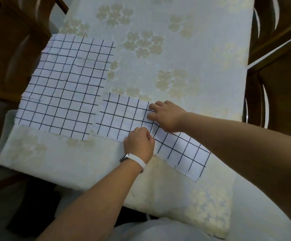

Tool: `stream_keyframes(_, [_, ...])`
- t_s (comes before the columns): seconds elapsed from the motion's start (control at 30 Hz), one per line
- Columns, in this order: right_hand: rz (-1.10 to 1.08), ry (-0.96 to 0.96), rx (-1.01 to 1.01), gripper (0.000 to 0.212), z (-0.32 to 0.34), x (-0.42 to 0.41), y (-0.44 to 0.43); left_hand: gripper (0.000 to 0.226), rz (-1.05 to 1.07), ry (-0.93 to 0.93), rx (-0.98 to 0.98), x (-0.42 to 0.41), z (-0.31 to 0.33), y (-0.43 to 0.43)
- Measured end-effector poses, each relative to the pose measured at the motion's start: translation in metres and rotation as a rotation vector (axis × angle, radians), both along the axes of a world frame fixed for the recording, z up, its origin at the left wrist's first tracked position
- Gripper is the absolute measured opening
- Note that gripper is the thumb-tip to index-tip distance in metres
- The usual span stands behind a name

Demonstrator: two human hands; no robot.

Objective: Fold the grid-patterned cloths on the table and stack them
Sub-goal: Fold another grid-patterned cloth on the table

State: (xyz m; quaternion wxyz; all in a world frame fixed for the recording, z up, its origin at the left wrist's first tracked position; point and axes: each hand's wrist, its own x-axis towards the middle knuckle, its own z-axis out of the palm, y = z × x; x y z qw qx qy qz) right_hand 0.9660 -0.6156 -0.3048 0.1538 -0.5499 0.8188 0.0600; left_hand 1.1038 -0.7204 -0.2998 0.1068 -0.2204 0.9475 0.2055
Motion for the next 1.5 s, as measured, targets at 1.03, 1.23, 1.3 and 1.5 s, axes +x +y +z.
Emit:
stream_keyframes(1.03, [-0.791,-0.384,-0.480,0.009,0.183,0.048,-0.006,0.026,-0.349,0.382,0.282,-0.012,0.175,-0.131])
stream_keyframes(1.23, [-0.955,-0.506,-0.530,0.015,0.187,0.050,-0.004,0.025,-0.371,0.300,0.373,-0.026,0.175,-0.134])
stream_keyframes(1.3, [-1.018,-0.546,-0.538,0.014,0.176,0.051,-0.003,0.025,-0.393,0.259,0.357,-0.032,0.165,-0.134])
stream_keyframes(1.5, [-1.110,-0.542,-0.467,0.014,0.131,0.047,-0.002,0.024,-0.373,0.083,0.304,-0.056,0.116,-0.136])
